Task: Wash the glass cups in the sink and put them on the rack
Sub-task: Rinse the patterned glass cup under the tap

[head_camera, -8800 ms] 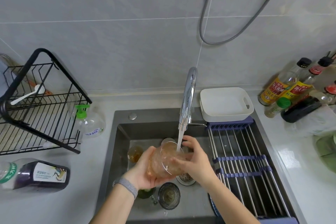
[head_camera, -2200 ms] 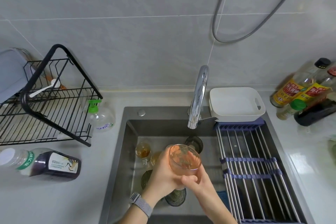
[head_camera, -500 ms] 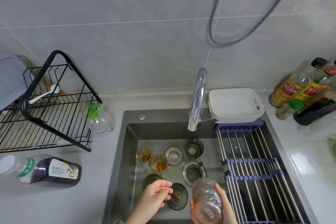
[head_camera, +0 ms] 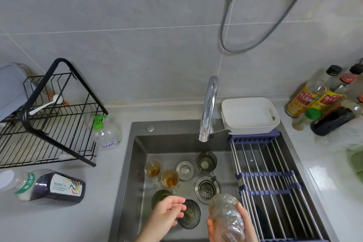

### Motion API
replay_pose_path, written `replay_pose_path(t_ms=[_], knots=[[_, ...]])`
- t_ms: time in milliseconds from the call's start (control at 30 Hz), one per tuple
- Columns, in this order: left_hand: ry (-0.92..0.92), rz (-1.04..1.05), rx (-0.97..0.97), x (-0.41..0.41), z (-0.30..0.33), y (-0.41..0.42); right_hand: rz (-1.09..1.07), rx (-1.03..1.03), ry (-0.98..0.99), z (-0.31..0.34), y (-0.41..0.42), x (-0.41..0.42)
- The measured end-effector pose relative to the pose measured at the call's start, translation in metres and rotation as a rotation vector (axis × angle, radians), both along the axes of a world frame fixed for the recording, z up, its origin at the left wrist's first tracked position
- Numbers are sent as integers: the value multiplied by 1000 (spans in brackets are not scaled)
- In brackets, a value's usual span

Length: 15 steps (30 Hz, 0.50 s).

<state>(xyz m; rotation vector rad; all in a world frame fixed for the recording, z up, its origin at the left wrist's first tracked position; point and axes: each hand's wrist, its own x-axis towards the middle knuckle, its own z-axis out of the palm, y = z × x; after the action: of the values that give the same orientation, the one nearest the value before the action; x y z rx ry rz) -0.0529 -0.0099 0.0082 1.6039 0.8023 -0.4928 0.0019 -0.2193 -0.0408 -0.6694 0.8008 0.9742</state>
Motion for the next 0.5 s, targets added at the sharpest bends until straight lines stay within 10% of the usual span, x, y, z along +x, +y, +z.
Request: replay_pose_path(t_ms=[500], knots=[[-207,58,-329,5,50,-17,766,-566,-1018,93,12,19]])
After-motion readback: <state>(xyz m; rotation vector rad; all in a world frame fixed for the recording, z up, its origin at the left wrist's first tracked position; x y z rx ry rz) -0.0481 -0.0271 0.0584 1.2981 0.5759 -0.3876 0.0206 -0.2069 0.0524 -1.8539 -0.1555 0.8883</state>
